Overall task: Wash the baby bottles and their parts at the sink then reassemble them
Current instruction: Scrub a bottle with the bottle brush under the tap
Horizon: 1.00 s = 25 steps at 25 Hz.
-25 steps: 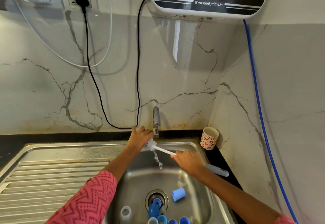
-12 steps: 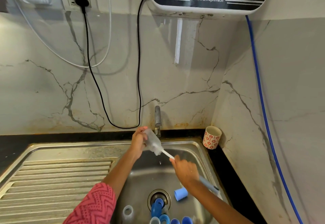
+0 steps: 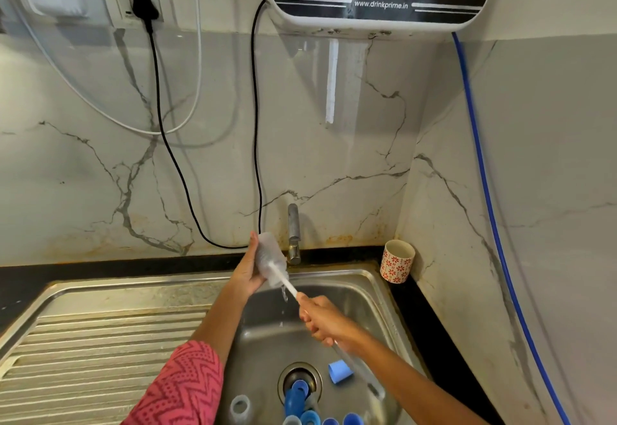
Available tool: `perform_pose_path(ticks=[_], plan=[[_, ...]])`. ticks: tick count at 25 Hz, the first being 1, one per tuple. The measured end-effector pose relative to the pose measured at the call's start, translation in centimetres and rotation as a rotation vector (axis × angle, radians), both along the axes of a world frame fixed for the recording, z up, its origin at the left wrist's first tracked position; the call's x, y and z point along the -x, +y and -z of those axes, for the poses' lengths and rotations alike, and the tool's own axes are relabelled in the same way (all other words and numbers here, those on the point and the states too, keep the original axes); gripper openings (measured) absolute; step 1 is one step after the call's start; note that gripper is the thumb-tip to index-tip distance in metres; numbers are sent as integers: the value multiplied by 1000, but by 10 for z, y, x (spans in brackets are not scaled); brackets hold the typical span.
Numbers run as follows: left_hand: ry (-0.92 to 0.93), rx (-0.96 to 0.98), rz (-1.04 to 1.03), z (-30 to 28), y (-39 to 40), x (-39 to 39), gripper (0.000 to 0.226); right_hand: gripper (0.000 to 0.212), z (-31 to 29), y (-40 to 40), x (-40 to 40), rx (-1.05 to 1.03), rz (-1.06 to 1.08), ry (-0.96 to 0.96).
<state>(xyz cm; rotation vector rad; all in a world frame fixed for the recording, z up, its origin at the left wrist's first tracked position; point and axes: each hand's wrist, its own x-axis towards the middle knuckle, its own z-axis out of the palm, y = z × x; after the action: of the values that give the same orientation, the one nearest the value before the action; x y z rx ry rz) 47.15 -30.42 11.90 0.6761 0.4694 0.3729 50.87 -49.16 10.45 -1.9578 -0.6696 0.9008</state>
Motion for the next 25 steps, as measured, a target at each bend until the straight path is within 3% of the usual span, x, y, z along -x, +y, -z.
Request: perform_pose_path(ticks=[2, 3, 5, 10, 13, 16, 21, 25], plan=[[48, -51, 1, -2, 1, 0, 103, 44, 0, 3, -5, 231, 35, -550], [81, -52, -5, -4, 1, -4, 95, 47, 1, 4, -7, 313, 55, -713], [135, -1, -21, -9, -3, -14, 89, 50, -1, 9, -4, 391, 66, -846], [62, 171, -251, -11, 1, -22, 66, 50, -10, 14, 2, 320, -17, -908], [10, 117, -205, -12, -2, -22, 35, 50, -11, 14, -15, 356, 73, -884], [17, 45, -206, -25, -1, -28, 17, 53, -7, 9, -9, 303, 66, -725], [-20, 87, -172, -25, -6, -26, 19, 47, -14, 3, -4, 250, 38, -860], [-49, -120, -111, -43, -15, -32, 12, 53, -19, 3, -9, 245, 161, -747]])
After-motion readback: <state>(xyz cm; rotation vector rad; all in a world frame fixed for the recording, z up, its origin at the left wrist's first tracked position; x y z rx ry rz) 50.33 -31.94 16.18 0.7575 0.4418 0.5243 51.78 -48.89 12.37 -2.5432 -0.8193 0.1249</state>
